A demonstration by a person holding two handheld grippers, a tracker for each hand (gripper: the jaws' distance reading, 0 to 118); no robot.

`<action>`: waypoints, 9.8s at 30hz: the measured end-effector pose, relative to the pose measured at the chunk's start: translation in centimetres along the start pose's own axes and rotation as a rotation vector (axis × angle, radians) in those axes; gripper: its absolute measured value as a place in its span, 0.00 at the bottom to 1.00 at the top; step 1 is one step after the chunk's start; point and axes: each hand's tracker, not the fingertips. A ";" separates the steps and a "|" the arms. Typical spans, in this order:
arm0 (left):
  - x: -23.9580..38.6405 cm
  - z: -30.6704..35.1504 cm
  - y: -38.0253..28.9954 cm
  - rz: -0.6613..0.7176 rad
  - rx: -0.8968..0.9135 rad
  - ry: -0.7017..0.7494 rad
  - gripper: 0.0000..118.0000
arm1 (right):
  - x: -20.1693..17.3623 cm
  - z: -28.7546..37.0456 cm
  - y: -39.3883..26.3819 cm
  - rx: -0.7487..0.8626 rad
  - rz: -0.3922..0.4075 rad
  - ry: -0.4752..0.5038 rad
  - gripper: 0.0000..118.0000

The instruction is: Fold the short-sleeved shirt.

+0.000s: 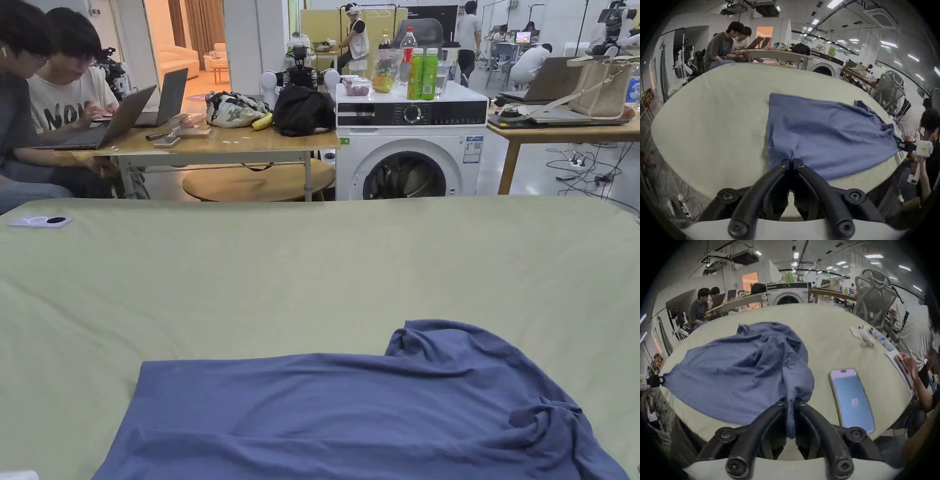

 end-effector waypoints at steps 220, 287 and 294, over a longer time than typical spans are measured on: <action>-0.8 -0.2 5.3 0.550 0.180 -0.556 0.04 | -6.3 4.8 2.9 0.099 -0.012 0.444 0.00; 10.0 -14.0 1.8 0.487 -0.175 -0.665 0.21 | -12.1 -5.2 3.0 -0.132 -0.106 0.507 0.00; -1.7 -5.7 6.6 0.522 0.064 -0.569 0.20 | -23.9 -3.8 9.7 0.032 0.081 0.766 0.00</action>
